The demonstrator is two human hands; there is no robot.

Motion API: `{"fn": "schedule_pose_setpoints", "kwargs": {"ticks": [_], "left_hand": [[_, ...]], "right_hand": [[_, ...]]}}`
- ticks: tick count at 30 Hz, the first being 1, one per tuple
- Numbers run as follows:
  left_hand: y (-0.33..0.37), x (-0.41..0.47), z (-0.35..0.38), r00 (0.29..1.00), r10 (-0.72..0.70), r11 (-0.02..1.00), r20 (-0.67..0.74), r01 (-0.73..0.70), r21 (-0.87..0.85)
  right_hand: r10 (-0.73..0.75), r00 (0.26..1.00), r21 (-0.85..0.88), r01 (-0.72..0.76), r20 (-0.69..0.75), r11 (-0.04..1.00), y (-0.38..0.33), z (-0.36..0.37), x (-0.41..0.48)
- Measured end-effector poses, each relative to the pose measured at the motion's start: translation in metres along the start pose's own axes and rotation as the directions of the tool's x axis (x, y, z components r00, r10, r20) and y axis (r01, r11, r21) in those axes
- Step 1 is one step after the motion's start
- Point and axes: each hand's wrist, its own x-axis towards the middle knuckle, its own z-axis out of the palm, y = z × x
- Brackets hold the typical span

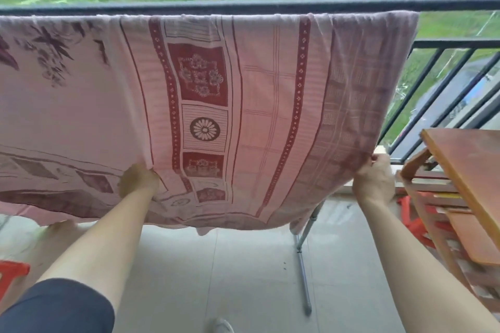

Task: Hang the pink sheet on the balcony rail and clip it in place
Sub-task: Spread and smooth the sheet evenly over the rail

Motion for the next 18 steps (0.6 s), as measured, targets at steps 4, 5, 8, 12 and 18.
{"fn": "schedule_pose_setpoints", "kwargs": {"ticks": [4,5,8,12,18], "left_hand": [[-0.004,0.002,-0.006,0.996,-0.008,0.999,0.092,0.005,0.032],[-0.003,0.004,-0.010,0.990,-0.019,0.999,0.139,0.012,0.050],[0.014,-0.003,-0.020,0.985,-0.121,0.992,0.125,0.116,0.040],[0.075,-0.045,-0.045,0.896,0.188,0.926,-0.402,-0.298,-0.231],[0.214,-0.105,-0.109,0.285,0.543,0.529,-0.790,-0.847,0.058]], "right_hand": [[0.043,0.995,-0.055,-0.038,0.089,0.998,0.010,0.009,-0.003],[0.047,0.992,-0.024,-0.044,0.113,0.999,0.010,0.010,-0.004],[0.046,0.970,0.290,-0.116,0.237,0.950,0.000,0.005,0.002],[-0.070,0.902,0.712,-0.287,0.426,0.641,-0.030,-0.025,0.023],[-0.436,0.773,0.847,-0.238,0.461,0.474,-0.100,-0.099,0.035]]}}
